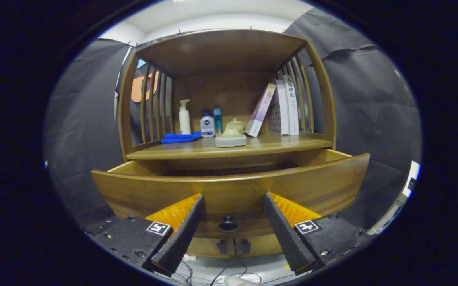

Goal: Pull open the drawer, take out the items inside it, and place them on the countertop above the cabinet.

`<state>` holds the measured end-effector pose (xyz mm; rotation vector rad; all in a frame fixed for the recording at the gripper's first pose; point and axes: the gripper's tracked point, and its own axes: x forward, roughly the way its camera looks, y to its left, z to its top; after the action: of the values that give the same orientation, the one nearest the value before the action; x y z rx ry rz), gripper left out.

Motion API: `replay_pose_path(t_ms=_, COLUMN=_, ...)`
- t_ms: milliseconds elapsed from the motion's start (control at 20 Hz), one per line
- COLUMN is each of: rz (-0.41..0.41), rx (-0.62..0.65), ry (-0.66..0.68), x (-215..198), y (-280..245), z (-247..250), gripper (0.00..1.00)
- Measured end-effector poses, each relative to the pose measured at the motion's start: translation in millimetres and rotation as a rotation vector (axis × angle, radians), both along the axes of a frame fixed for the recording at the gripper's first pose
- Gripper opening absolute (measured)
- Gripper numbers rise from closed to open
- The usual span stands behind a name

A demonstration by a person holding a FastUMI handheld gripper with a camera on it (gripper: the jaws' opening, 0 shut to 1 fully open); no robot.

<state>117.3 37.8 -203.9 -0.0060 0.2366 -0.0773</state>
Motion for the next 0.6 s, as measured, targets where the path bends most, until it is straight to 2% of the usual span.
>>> replay_pose_path(t_ms=350, rz=-0.015, rx=-0.084, ry=-0.009, x=52, y=1, z=-5, gripper=0.99)
replay_pose_path(t_ms=600, rz=-0.022, rx=-0.088, ry=-0.028, x=74, y=3, z=-6, gripper=0.99)
